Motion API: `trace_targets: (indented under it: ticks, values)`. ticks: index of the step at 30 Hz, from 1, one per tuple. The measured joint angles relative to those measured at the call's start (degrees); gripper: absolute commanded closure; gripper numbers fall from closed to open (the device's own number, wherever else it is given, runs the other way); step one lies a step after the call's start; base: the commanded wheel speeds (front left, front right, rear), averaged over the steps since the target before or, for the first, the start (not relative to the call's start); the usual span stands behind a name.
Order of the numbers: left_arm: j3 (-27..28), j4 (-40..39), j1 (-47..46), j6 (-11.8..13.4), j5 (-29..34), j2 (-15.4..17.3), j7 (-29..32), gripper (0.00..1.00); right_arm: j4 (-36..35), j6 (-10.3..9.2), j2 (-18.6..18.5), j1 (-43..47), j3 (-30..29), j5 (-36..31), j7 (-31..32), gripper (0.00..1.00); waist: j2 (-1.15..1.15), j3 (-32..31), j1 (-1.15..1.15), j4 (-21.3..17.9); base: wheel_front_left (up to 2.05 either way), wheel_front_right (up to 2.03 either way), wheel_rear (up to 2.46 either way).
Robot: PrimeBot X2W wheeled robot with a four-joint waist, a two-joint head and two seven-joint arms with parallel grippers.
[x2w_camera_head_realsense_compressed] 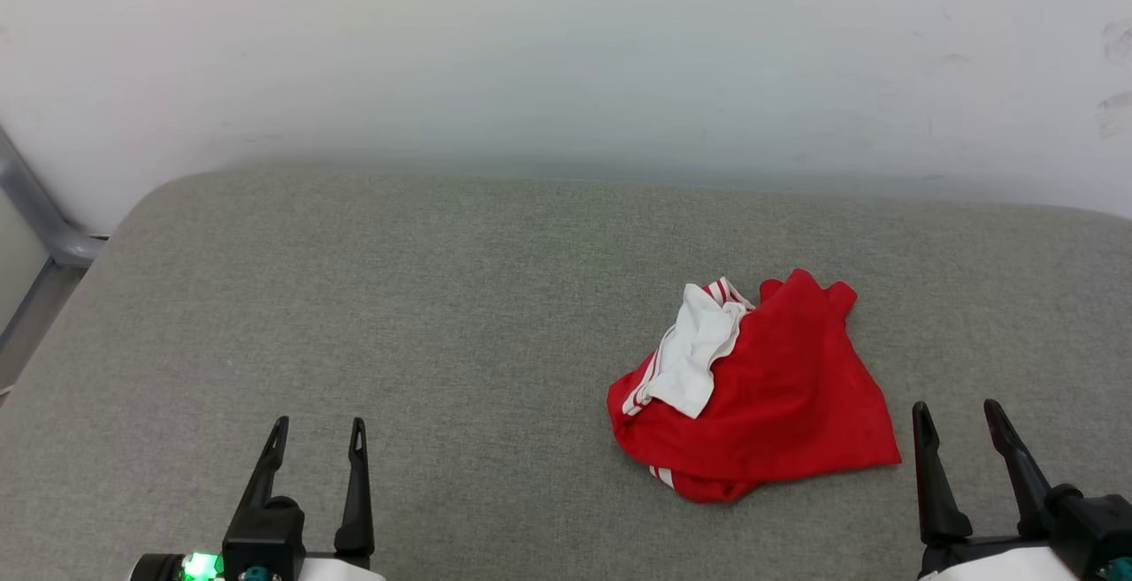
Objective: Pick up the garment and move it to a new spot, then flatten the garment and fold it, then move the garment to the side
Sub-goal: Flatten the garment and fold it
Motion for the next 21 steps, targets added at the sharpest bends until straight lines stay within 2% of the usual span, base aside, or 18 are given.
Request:
trace_targets:
  ticks: [16,21]
  values:
    - [0.9,0.9,0.2,-1.5,1.0,-0.9,0.0,0.0,0.2,0.0,0.0,0.0,0.1,-0.1,0.0,0.0,0.0,-0.1,0.0,-0.2,0.0,0.0,0.0]
    - [0.6,0.7,-2.7,-3.5,1.0,-0.3,0.0,0.0,0.2,0.0,0.0,0.0,0.0,-0.1,0.0,0.0,0.0,0.1,0.0,0.1,0.0,0.0,0.0]
